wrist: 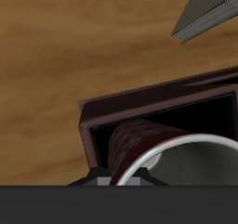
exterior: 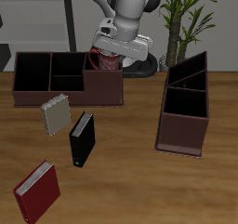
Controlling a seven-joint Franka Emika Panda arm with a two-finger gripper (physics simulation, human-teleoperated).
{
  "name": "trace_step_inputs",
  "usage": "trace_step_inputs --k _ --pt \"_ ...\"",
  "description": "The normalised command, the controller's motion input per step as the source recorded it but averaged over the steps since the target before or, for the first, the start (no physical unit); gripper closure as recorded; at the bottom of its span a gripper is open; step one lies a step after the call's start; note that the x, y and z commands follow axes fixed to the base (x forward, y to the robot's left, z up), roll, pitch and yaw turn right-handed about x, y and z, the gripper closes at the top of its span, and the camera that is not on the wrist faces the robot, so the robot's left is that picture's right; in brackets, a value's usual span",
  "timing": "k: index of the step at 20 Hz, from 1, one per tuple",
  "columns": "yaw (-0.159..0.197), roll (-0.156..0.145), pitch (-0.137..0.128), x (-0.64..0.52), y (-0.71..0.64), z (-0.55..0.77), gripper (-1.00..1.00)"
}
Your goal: Place the red mug into the back desk caddy's right compartment
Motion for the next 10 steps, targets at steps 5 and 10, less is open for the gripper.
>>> trace_step_inputs --k 5,10 --pt "-0.037 0.005 0.028 -0.01 0.0 -0.23 1.0" --pt "-0.079 0.003 0.006 -0.11 -0.02 -0.21 1.0"
